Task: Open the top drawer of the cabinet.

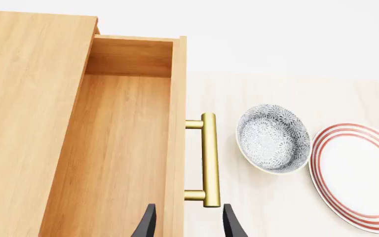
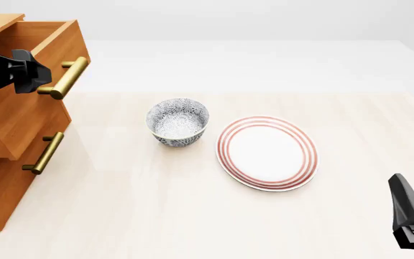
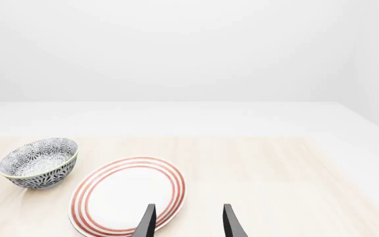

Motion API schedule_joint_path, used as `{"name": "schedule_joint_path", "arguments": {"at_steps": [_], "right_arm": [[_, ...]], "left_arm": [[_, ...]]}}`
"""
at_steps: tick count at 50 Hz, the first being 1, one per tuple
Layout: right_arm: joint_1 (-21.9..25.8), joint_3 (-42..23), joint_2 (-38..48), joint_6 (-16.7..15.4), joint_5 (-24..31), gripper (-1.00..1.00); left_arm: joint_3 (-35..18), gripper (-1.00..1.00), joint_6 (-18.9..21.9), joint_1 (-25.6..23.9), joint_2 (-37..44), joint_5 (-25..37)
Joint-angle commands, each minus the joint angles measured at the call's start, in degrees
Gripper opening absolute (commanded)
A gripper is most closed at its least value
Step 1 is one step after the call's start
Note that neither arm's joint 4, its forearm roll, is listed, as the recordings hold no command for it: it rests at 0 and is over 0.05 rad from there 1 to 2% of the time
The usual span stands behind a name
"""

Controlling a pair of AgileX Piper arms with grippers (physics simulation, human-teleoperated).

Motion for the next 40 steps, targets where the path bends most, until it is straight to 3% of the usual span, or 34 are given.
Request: {"name": "schedule_joint_path", "arguments": {"at_steps": [1,40], "right_arm": [[0.0,0.0,0.0,0.0,0.0,1.0],[0.0,0.0,0.0,0.0,0.0,1.0]], "left_arm": [[0.8,1.0,-0.3,-0.2,0.7,-1.0],[-0.1,1.0,-0.8,-6.9,2.5,-1.1]]}}
